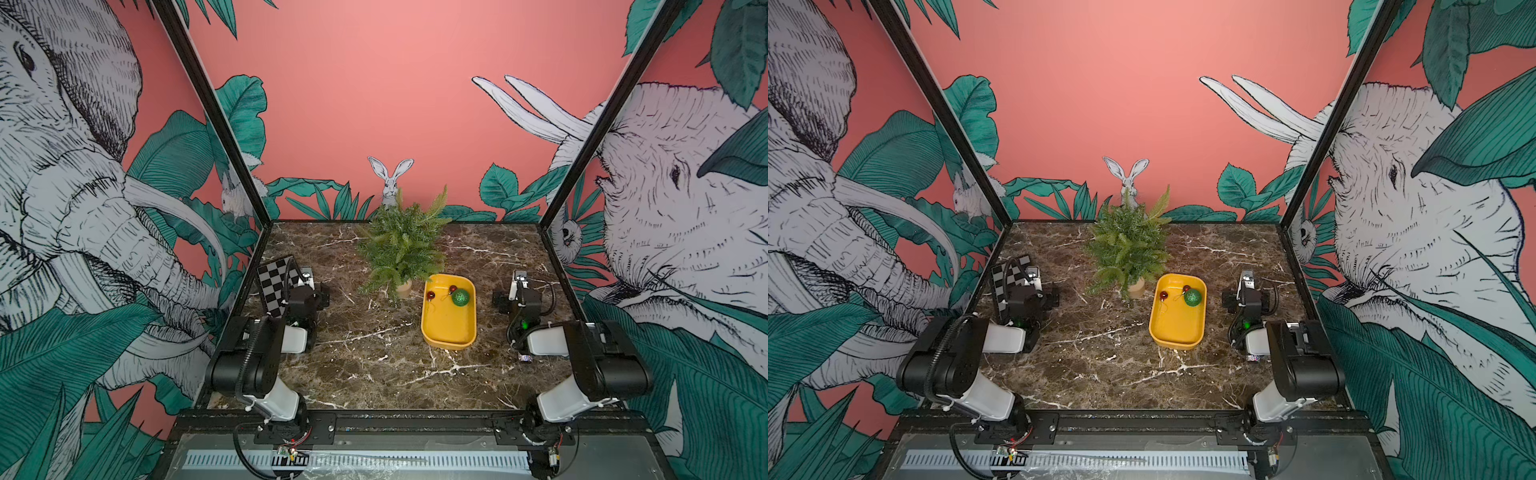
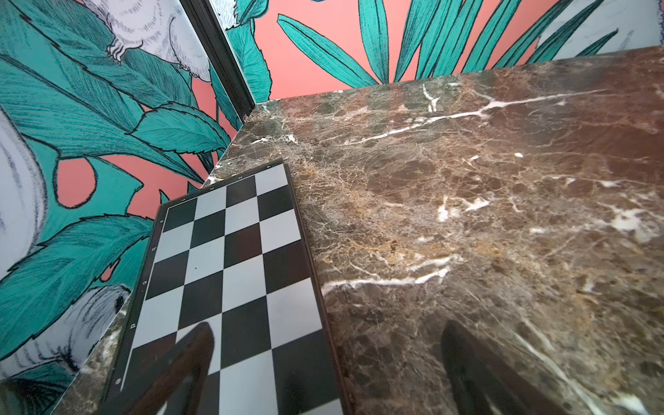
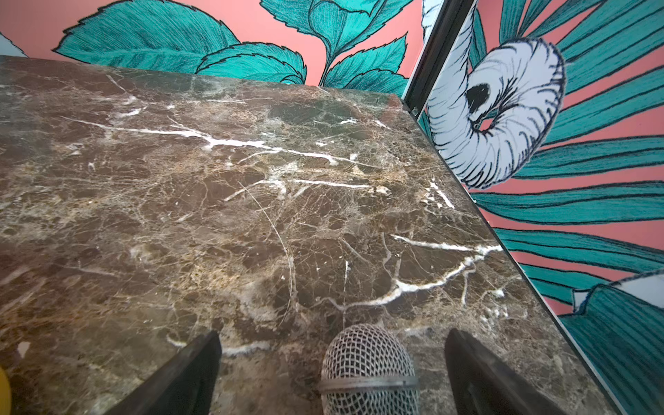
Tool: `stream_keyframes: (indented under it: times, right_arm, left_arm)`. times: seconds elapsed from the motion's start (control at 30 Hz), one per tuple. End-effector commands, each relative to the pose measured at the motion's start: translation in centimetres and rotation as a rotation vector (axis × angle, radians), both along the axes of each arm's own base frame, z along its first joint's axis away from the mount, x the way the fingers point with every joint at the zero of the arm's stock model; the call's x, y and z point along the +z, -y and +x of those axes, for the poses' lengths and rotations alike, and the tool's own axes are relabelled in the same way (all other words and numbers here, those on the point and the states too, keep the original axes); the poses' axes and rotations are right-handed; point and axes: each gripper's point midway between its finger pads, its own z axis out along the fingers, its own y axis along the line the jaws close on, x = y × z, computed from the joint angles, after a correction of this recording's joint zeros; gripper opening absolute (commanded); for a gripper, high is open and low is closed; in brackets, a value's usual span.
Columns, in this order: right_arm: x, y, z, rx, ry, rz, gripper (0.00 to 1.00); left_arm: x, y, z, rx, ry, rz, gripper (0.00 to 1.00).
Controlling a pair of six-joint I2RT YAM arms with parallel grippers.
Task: Decorate the small christmas tree with ornaments
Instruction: Pick up an ornament from the container.
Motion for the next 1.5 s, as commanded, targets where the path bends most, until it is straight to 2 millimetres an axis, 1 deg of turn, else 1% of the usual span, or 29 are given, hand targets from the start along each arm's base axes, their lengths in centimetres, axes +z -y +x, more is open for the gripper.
stream_keyframes:
  times: [0.0,1.07,1.13,1.2,1.27,1.33,1.37,1.47]
  right_arm:
    - [1.5,-0.6,0.8,0.036,0.05,0.016,0.98]
    - [1.5,-0.6,0.7,0.035,0.049,0.018,0.99]
    - [2.4,0.5,0.4,-0.035,0.066,0.017,0.99]
    - [4.3,0.5,0.0,-0.029,0.071,0.011,0.99]
    - [6.3,0.1,-0.4,-0.01,0.071,0.019,0.99]
    - [8.0,0.2,-1.1,-0.038,0.059,0.089,0.98]
    - [8.9,-0.4,-1.2,-0.015,0.055,0.123,0.99]
    - [10.6,-2.7,-1.3,0.07,0.045,0.278,0.99]
  left_arm:
    - [1.0,-0.3,0.2,0.013,0.024,-0.006,1.0]
    - [1.0,-0.3,0.2,0.014,0.023,-0.007,1.0]
    - [1.0,-0.3,0.1,0.014,0.026,-0.005,1.0]
    - [1.6,0.0,0.3,-0.01,0.036,0.003,1.0]
    - [2.1,0.9,0.6,-0.045,-0.001,0.025,1.0]
    - [2.7,0.2,0.5,0.012,-0.076,0.026,1.0]
    - [3.3,-0.2,0.5,0.042,-0.09,0.025,1.0]
    - [4.6,0.3,0.3,0.025,-0.088,-0.01,1.0]
